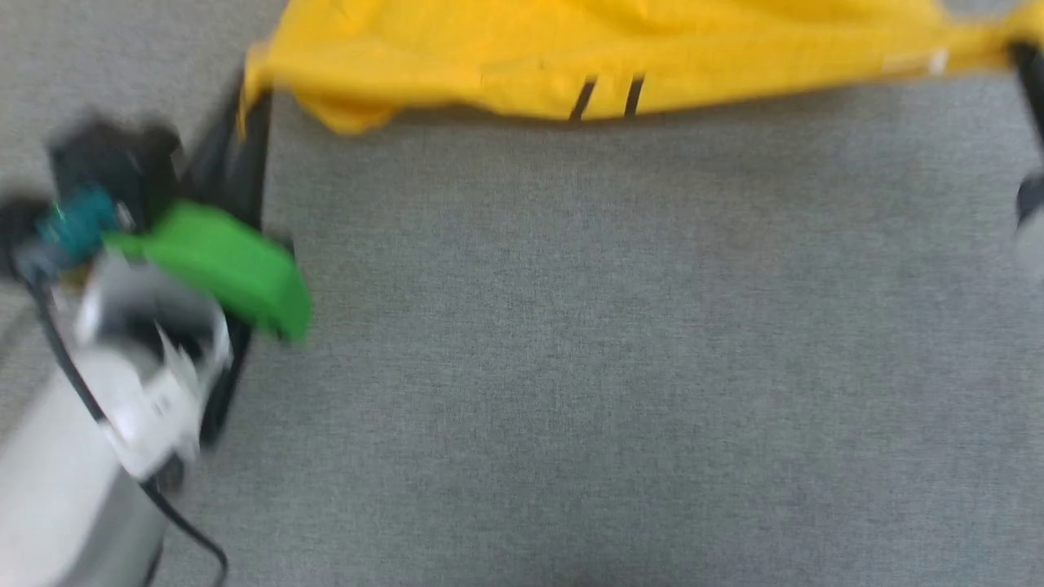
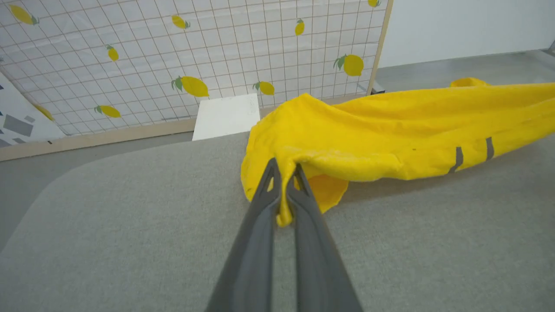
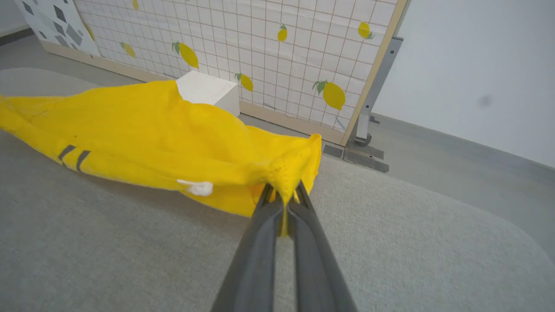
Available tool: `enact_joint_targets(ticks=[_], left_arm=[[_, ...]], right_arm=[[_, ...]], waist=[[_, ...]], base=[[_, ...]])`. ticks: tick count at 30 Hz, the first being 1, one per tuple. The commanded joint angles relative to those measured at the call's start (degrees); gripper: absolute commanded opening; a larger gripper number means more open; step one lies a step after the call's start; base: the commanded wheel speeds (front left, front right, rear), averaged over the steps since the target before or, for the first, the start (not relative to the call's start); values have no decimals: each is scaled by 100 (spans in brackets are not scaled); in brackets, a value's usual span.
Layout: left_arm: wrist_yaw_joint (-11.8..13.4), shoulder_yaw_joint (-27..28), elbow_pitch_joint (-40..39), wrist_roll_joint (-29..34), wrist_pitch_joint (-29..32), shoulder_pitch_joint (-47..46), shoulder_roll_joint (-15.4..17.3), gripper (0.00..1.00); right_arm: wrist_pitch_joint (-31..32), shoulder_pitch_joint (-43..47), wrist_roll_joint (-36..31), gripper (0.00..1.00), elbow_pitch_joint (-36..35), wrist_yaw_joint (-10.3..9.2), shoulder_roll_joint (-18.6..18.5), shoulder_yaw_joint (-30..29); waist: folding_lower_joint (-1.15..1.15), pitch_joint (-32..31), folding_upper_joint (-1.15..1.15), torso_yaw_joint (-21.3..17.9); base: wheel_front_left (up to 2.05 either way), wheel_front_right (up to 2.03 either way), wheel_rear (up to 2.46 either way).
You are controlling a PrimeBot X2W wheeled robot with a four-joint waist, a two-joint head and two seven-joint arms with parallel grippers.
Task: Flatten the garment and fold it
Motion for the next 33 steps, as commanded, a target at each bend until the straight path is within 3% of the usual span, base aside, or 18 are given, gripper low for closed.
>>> enact_joint_targets(ticks=[1,5,14,21,33], left_arm=[[96,-3,-85,-56,69,305,99,0],[266,-78,-267,-271,294,1080,214,0],[167,-470,-519,-982,1055,2591,679,0],[271,-706,-719,-1412,1453,3523,897,0],[472,-957,-905,-1856,1643,4567,988,0]], right_arm=[[68,269,-42,0,-112,-9,85,-120],[222,955,-101,0,-330,-9,277,-413],[664,2433,-168,0,-605,-9,713,-1010],[1218,3607,-84,0,-784,-9,1000,-1419],[2557,5325,192,0,-1135,-9,1154,-1509]], waist=[[0,-226,0,22],[0,-501,0,74],[0,-1255,0,130],[0,-1691,0,177],[0,-2137,0,147]], base=[[0,0,0],[0,0,0],[0,0,0],[0,0,0],[0,0,0]])
